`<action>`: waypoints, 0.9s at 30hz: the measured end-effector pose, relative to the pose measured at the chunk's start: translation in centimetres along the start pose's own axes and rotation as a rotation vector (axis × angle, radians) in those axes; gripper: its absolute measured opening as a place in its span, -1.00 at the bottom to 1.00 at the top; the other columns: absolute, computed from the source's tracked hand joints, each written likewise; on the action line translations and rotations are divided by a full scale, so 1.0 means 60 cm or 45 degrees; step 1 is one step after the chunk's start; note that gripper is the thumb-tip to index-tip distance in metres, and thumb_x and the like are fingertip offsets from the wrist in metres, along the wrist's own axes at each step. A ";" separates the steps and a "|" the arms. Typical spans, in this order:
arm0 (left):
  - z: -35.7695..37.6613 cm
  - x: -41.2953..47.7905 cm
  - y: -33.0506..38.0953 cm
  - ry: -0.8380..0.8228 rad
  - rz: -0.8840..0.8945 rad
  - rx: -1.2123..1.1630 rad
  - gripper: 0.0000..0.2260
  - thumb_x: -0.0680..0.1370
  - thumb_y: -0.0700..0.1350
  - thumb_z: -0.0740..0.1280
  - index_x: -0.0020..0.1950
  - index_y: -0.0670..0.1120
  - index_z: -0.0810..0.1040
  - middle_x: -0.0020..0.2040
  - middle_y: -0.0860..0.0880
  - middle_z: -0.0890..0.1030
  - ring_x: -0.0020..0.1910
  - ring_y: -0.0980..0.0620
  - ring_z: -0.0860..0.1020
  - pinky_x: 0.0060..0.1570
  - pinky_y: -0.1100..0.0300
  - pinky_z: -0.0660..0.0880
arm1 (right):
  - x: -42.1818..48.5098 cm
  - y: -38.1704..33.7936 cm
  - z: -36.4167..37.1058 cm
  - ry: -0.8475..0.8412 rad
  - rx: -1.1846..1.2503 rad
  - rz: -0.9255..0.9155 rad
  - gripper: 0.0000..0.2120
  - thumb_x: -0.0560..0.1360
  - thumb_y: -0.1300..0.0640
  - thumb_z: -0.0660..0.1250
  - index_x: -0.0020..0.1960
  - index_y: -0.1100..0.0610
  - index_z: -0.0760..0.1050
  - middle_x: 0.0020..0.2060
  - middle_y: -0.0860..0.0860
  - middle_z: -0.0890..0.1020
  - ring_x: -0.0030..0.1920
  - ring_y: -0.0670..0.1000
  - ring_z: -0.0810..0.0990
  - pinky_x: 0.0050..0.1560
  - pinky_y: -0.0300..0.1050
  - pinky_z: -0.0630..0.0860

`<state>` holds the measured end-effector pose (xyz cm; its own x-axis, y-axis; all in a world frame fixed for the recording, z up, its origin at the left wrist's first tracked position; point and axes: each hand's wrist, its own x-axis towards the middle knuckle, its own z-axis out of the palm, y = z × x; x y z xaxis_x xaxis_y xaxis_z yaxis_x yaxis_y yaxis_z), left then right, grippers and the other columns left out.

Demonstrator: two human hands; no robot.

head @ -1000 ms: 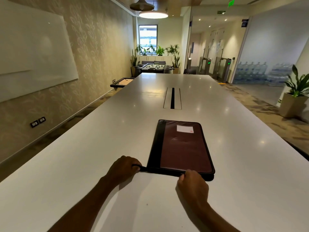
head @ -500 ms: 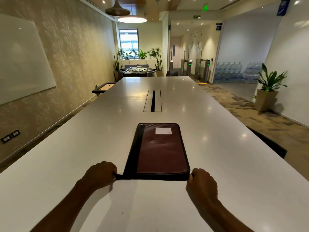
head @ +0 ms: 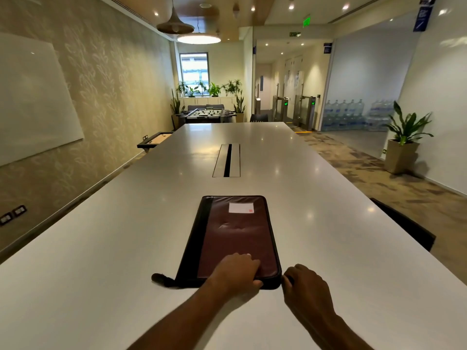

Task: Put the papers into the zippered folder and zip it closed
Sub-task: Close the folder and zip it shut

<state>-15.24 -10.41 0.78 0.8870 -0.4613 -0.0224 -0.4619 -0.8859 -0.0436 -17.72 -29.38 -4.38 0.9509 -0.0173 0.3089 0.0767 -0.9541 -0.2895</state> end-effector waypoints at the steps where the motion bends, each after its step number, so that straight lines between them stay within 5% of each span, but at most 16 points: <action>1: 0.003 0.003 -0.003 0.003 0.025 0.024 -0.61 0.46 0.16 0.19 0.15 -0.05 0.49 0.05 -0.12 0.58 -0.07 -0.17 0.56 -0.10 0.01 0.46 | 0.003 0.004 0.001 0.004 -0.011 -0.003 -0.73 0.47 -0.08 0.20 -0.36 0.00 0.36 -0.38 -0.08 0.42 -0.40 -0.05 0.36 -0.39 -0.11 0.33; 20: -0.003 0.019 -0.030 -0.003 0.075 -0.197 -0.52 0.35 0.22 0.15 0.17 0.05 0.52 -0.08 0.03 0.64 -0.15 -0.04 0.56 -0.07 0.10 0.51 | 0.229 0.024 0.055 0.047 -0.048 -0.045 -0.75 0.52 -0.03 0.23 -0.21 0.06 0.58 -0.26 -0.02 0.59 -0.29 0.07 0.58 -0.36 -0.13 0.34; 27: -0.016 0.021 -0.031 -0.168 0.070 -0.224 -0.47 0.39 0.26 0.16 0.30 0.08 0.44 0.16 0.02 0.59 0.06 -0.09 0.56 0.17 0.00 0.48 | 0.324 0.026 0.081 0.055 -0.035 -0.032 -0.74 0.51 0.01 0.24 -0.27 0.10 0.55 -0.30 0.01 0.58 -0.30 0.11 0.57 -0.37 -0.13 0.29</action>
<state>-13.27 -9.37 1.81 0.8476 -0.5088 -0.1506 -0.4920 -0.8599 0.1362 2.35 -29.76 -3.26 0.9350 -0.0058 0.3547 0.0913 -0.9623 -0.2564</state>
